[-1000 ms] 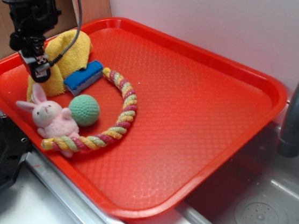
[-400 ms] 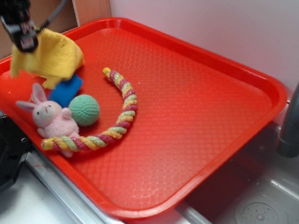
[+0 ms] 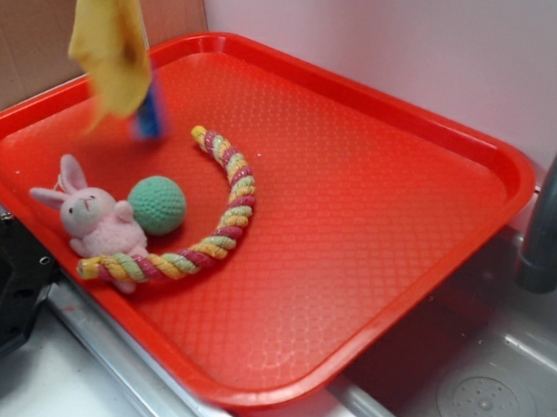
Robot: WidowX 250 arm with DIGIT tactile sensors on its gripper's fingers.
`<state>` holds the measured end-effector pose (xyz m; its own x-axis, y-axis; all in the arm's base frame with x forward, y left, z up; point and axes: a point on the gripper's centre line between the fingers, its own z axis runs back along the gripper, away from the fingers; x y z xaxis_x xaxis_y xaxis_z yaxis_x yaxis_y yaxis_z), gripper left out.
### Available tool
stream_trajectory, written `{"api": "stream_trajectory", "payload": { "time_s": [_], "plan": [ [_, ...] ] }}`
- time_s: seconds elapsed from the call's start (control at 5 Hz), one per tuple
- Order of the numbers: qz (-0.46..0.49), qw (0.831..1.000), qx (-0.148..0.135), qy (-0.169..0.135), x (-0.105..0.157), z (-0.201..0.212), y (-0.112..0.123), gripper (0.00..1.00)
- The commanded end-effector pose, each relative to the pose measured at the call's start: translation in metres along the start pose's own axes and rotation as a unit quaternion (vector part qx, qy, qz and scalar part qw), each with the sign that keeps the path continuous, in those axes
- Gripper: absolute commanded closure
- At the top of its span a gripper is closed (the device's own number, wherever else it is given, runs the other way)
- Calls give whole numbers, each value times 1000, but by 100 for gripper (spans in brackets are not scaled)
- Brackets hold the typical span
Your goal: Grab the yellow cloth.
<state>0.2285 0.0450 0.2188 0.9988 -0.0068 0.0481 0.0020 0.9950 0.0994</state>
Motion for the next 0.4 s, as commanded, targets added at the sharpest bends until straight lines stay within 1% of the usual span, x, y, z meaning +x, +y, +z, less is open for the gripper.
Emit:
{"api": "stream_trajectory", "payload": {
  "time_s": [0.0,0.2],
  "plan": [
    [-21,998,26,-50,14,41,-18,100],
    [-21,998,23,-58,9,43,-20,100]
  ]
}}
